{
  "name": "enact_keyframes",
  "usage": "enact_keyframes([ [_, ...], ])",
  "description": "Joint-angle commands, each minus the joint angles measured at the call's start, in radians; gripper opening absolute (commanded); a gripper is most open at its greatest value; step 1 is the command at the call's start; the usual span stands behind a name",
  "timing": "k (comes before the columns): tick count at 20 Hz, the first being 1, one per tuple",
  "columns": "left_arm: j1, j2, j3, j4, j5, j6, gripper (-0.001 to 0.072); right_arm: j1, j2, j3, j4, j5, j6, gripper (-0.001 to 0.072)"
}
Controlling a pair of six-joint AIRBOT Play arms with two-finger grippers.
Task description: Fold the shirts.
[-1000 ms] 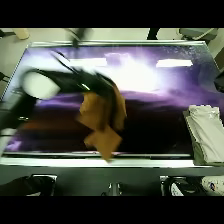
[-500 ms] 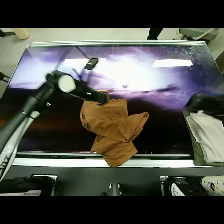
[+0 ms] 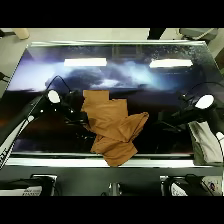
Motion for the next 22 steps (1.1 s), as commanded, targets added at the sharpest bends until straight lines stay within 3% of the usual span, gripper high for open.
enact_keyframes([
  [1, 0.006, 0.0, -0.085, -0.069, 0.083, 0.024, 0.0585, 0.001, -0.082, -0.024, 0.034, -0.076, -0.021, 0.0686],
  [4, 0.006, 0.0, -0.081, -0.071, 0.129, 0.024, 0.0039, 0.001, -0.125, -0.024, 0.093, -0.156, -0.031, 0.0689],
  [9, 0.006, 0.025, -0.078, -0.07, 0.127, 0.086, 0.0028, 0.001, -0.23, -0.024, 0.275, -0.327, -0.081, 0.0689],
  [15, 0.006, 0.126, -0.078, -0.069, 0.136, 0.138, 0.0027, 0.001, -0.365, -0.024, 0.426, -0.409, -0.127, 0.0669],
  [16, 0.005, 0.142, -0.078, -0.07, 0.142, 0.138, 0.0027, 0.001, -0.378, -0.024, 0.457, -0.416, -0.136, 0.0586],
  [17, 0.006, 0.157, -0.078, -0.07, 0.15, 0.138, 0.0027, 0.001, -0.383, -0.024, 0.475, -0.419, -0.135, 0.0432],
  [19, 0.006, 0.195, -0.077, -0.069, 0.174, 0.139, 0.0026, 0.0, -0.384, -0.019, 0.492, -0.414, -0.133, 0.0017],
  [22, 0.006, 0.295, -0.024, -0.006, 0.201, 0.145, 0.0025, -0.002, -0.327, 0.065, 0.462, -0.319, -0.201, 0.0013],
])
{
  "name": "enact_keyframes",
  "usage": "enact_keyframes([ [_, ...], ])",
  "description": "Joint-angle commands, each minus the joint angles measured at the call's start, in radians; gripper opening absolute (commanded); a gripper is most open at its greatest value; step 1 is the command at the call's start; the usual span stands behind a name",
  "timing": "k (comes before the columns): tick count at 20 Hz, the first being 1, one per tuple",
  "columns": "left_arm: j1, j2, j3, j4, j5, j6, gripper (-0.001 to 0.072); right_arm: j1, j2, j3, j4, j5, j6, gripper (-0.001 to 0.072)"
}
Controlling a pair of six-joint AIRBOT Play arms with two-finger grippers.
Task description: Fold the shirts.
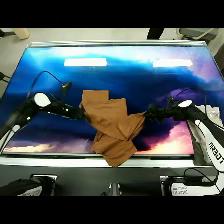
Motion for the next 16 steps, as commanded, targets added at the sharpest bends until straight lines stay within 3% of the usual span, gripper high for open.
enact_keyframes([
  [1, 0.002, 0.12, 0.088, 0.089, 0.031, 0.006, 0.0024, -0.001, 0.079, 0.101, -0.006, 0.077, -0.052, 0.0013],
  [3, 0.006, 0.218, 0.252, 0.175, 0.034, -0.009, 0.0024, -0.001, 0.22, 0.239, -0.024, 0.113, -0.09, 0.0013],
  [6, 0.029, 0.346, 0.586, 0.368, 0.033, -0.1, 0.0024, -0.001, 0.492, 0.478, -0.111, 0.098, -0.116, 0.0014],
  [7, 0.035, 0.379, 0.672, 0.421, 0.033, -0.126, 0.0025, -0.001, 0.579, 0.529, -0.168, 0.069, -0.1, 0.0014],
  [10, 0.037, 0.473, 0.766, 0.451, 0.027, -0.155, 0.0025, -0.001, 0.809, 0.56, -0.304, 0.039, 0.079, 0.0014],
  [13, 0.039, 0.498, 0.766, 0.53, -0.059, -0.155, 0.0025, -0.001, 0.908, 0.56, -0.463, 0.209, 0.254, 0.0015],
  [16, 0.039, 0.475, 0.735, 0.582, -0.067, -0.154, 0.0025, -0.001, 0.897, 0.543, -0.565, 0.481, 0.314, 0.0014],
])
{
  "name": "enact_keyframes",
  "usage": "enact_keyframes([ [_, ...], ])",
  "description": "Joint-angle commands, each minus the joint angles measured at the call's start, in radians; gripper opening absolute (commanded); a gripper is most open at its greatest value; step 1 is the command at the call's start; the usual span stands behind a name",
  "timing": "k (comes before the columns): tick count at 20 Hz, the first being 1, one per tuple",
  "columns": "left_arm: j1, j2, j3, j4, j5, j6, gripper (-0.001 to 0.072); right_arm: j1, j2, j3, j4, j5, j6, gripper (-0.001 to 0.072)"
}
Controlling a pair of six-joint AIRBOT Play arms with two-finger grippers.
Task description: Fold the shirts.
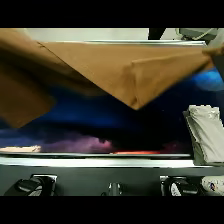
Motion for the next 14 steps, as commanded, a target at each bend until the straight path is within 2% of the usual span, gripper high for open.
enact_keyframes([
  [1, 0.001, -0.011, -0.037, 0.077, -0.027, -0.009, 0.0026, 0.0, 0.023, -0.048, -0.15, 0.323, 0.132, 0.0014],
  [2, 0.0, -0.027, -0.087, 0.073, -0.026, -0.01, 0.0025, 0.0, 0.015, -0.123, -0.149, 0.376, 0.149, 0.0014],
  [4, 0.0, -0.073, -0.237, 0.046, -0.003, -0.01, 0.0026, 0.0, 0.014, -0.36, -0.138, 0.371, 0.156, 0.0014],
  [6, 0.0, -0.141, -0.43, 0.006, 0.114, -0.01, 0.0026, 0.0, 0.014, -0.63, -0.111, 0.222, 0.156, 0.0014],
  [9, 0.0, -0.322, -0.659, -0.141, 0.345, -0.01, 0.0027, 0.0, -0.01, -0.96, 0.032, -0.117, 0.171, 0.0015],
  [12, 0.0, -0.56, -0.699, -0.387, 0.33, -0.01, 0.0031, 0.0, -0.066, -1.115, 0.178, -0.285, 0.17, 0.0015],
  [13, 0.003, -0.619, -0.684, -0.45, 0.293, -0.01, 0.0079, 0.0, -0.087, -1.12, 0.187, -0.288, 0.17, 0.0015],
  [14, 0.014, -0.662, -0.652, -0.488, 0.23, -0.006, 0.0274, 0.0, -0.096, -1.117, 0.195, -0.289, 0.166, 0.0015],
])
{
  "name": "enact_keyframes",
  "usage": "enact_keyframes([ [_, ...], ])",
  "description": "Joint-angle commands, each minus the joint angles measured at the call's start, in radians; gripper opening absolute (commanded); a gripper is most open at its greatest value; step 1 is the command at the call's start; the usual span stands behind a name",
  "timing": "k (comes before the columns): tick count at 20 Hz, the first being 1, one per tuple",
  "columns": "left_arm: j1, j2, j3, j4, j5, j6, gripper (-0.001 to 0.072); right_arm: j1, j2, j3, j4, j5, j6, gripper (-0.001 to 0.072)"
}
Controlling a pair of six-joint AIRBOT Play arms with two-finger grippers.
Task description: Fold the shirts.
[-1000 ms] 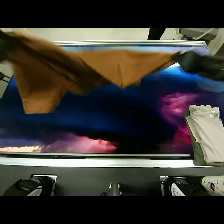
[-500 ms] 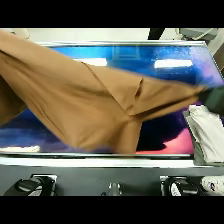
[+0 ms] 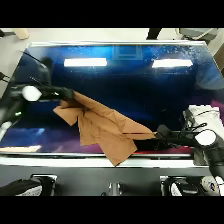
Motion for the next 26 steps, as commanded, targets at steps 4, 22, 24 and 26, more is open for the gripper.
enact_keyframes([
  [4, 0.111, -0.153, 0.138, -0.138, -0.388, 0.103, 0.0607, 0.001, -0.039, -0.099, 0.103, -0.125, -0.061, 0.0016],
  [22, -0.051, 0.022, -0.504, -0.387, -0.065, 0.083, 0.0597, 0.004, -0.089, 0.209, -0.092, 0.235, -0.245, 0.0677],
  [24, -0.05, 0.011, -0.503, -0.408, -0.029, 0.076, 0.0247, 0.051, -0.162, 0.116, 0.061, 0.228, -0.3, 0.0678],
  [26, -0.048, 0.014, -0.492, -0.407, -0.045, 0.119, 0.0032, 0.15, -0.26, 0.05, 0.104, 0.156, -0.315, 0.0679],
])
